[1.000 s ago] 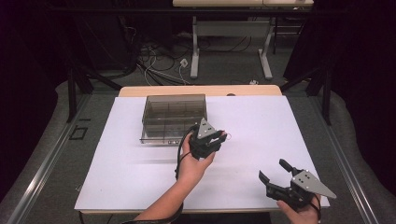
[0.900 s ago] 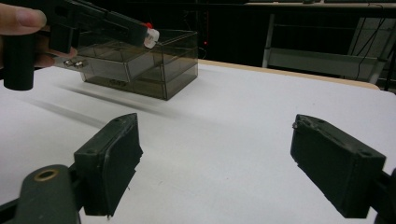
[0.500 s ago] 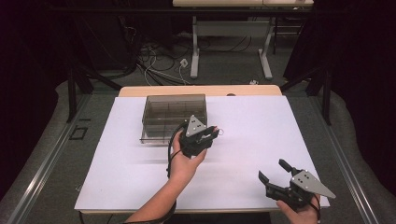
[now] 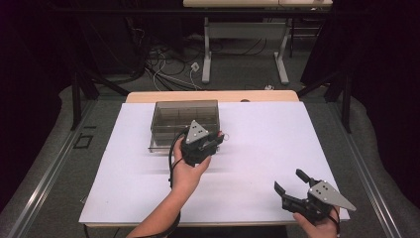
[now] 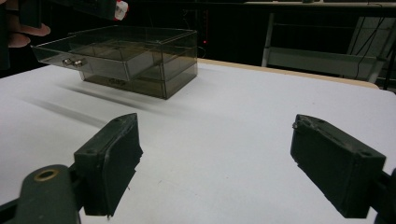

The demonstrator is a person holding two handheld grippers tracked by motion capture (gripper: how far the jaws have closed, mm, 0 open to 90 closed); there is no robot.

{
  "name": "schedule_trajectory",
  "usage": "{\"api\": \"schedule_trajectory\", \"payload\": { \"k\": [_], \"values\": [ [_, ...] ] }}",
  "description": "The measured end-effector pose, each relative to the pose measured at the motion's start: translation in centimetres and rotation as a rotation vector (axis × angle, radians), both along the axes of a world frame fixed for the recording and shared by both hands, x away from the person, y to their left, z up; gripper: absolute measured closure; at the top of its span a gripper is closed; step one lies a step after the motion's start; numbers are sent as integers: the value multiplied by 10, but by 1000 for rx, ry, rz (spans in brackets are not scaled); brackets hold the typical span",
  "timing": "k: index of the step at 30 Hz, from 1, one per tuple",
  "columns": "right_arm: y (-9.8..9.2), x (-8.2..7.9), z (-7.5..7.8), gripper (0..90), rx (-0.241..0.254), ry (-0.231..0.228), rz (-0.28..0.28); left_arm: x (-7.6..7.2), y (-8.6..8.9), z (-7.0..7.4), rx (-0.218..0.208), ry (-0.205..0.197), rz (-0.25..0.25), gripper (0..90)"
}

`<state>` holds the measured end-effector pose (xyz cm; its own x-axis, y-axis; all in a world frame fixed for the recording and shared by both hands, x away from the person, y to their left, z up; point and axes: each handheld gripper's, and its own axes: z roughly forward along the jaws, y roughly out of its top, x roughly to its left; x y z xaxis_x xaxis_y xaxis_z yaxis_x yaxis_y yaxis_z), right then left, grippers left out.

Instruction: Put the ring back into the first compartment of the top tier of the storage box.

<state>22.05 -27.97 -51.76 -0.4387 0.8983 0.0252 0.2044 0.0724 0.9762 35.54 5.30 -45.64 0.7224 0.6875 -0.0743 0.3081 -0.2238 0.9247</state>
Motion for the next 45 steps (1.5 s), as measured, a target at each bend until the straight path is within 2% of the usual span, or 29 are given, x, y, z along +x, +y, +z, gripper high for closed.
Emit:
{"api": "schedule_trajectory", "payload": {
  "k": [18,45],
  "values": [
    [1,0,-1,152,-2,1,-5,-1,34,8,-30,-23,56,753],
    [1,1,-2,152,-9,9,0,-4,87,12,-74,-42,144,753]
  ]
}}
